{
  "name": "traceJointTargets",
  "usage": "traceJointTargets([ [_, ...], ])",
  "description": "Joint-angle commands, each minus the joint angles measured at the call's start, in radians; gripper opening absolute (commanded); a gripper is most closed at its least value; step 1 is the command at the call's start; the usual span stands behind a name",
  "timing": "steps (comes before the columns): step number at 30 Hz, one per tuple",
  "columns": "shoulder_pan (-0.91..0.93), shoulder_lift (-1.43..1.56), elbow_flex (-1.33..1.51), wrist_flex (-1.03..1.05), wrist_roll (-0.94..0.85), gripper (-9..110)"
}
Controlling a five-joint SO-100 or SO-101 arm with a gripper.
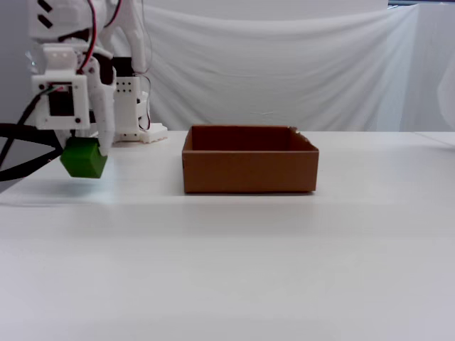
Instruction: Grasp a green cube and put it in a box.
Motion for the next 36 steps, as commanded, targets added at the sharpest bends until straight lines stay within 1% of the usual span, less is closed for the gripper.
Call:
traceJointTargets([
  [1, -0.043, 0.095, -0.071, 0.054, 0.035, 13],
  [11, -0.242, 0.229, -0.164, 0.268, 0.163, 13],
  [16, -0.379, 0.229, -0.232, 0.318, 0.247, 13],
  [21, -0.522, 0.130, -0.311, 0.354, 0.342, 13],
  [25, -0.611, 0.023, -0.371, 0.365, 0.382, 13],
  [36, -0.772, -0.238, -0.472, 0.351, 0.459, 13],
])
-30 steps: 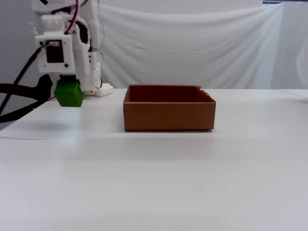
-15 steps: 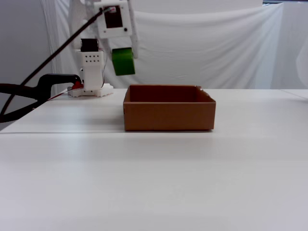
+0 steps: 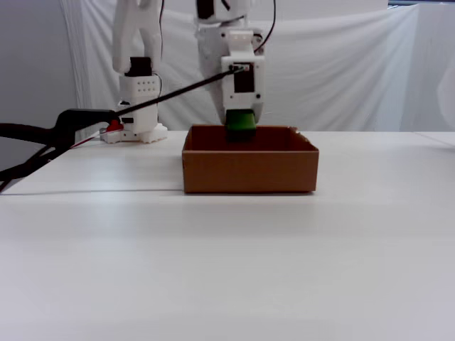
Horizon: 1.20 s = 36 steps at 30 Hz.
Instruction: Grasp a green cube and put it in a box.
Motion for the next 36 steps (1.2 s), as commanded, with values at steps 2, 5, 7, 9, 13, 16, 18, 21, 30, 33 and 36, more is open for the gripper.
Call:
traceJointTargets([
  [2, -0.035, -0.052, -0.081, -0.018, 0.014, 13],
  [5, -0.038, -0.109, -0.103, -0.037, 0.017, 13],
  [7, -0.038, -0.138, -0.118, -0.038, 0.017, 13],
  [9, -0.038, -0.158, -0.121, -0.038, 0.017, 13],
  [13, -0.040, -0.181, -0.114, -0.038, 0.017, 13],
  [16, -0.040, -0.195, -0.104, -0.041, 0.017, 13],
  [18, -0.040, -0.202, -0.100, -0.043, 0.017, 13],
  [21, -0.034, -0.199, -0.066, -0.064, 0.012, 16],
  [30, 0.087, 0.000, -0.064, -0.032, 0.006, 22],
  [33, 0.152, 0.112, -0.069, -0.005, 0.006, 22],
  [36, 0.242, 0.261, -0.018, 0.031, 0.006, 22],
])
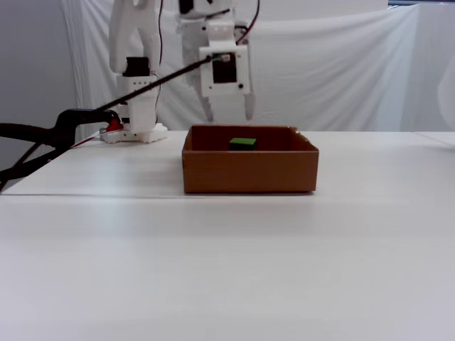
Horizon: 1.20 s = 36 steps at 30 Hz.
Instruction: Grasp a green cube and put it in a box.
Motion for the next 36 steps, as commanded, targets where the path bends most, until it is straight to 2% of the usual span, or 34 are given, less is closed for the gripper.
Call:
traceJointTargets([
  [1, 0.104, 0.204, 0.046, 0.037, -0.009, 22],
  [5, 0.313, 0.454, 0.318, 0.028, -0.009, 22],
  [9, 0.488, 0.680, 0.707, -0.081, 0.000, 22],
  [15, 0.611, 1.049, 1.247, -0.216, 0.002, 22],
  [22, 0.650, 1.491, 1.638, -0.175, 0.005, 22],
  [30, 0.713, 1.741, 1.641, -0.025, 0.005, 22],
  [36, 0.724, 1.743, 1.641, -0.023, 0.006, 22],
])
